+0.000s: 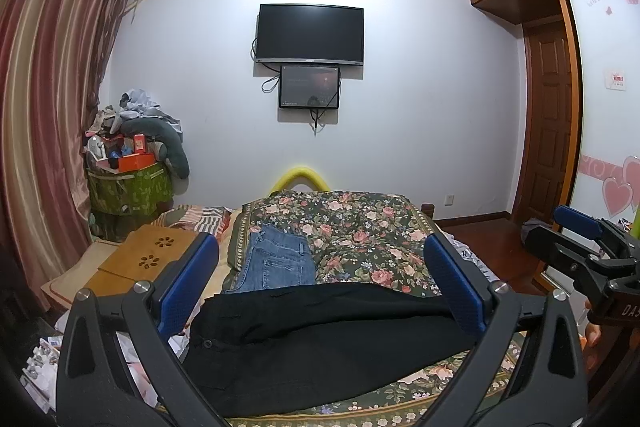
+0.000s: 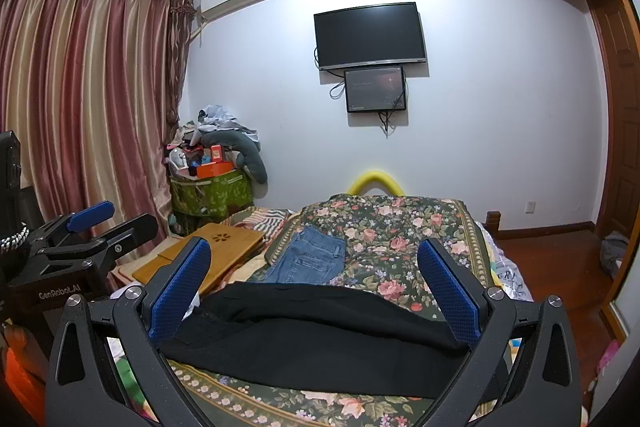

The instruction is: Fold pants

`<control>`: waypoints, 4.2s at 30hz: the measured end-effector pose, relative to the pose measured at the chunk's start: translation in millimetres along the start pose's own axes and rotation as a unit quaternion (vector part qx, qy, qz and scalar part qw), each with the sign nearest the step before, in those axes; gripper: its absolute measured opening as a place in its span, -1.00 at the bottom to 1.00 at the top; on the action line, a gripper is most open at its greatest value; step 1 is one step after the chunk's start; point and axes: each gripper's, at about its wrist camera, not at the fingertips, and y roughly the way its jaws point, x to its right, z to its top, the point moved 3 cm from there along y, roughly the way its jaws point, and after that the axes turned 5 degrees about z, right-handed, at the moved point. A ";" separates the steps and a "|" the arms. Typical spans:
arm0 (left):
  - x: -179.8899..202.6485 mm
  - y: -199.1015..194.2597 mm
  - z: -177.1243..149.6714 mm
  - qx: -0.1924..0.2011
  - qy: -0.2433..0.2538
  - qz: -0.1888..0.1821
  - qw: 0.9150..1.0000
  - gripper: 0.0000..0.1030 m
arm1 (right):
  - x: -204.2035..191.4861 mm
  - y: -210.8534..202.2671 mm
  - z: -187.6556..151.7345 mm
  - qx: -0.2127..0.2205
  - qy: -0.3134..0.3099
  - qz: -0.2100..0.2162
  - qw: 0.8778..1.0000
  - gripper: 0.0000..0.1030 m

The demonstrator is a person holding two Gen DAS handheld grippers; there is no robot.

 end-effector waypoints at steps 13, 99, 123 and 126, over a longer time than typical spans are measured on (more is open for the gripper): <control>-0.1 1.5 -0.2 0.000 0.000 0.002 1.000 1.00 | 2.7 -1.0 -2.4 0.000 0.002 -0.001 1.000 0.99; -191.3 436.5 -198.7 -0.456 -0.019 0.113 0.883 -0.80 | 151.5 337.1 -179.5 -0.410 0.010 0.069 0.909 -0.87; -189.2 318.6 -116.0 -0.332 -0.011 0.109 0.937 -0.81 | 113.8 233.0 -86.8 -0.258 -0.040 0.038 0.964 -0.90; -194.0 295.7 -125.3 -0.335 -0.014 0.110 0.936 -0.81 | 102.4 213.5 -92.4 -0.259 -0.039 0.045 0.964 -0.90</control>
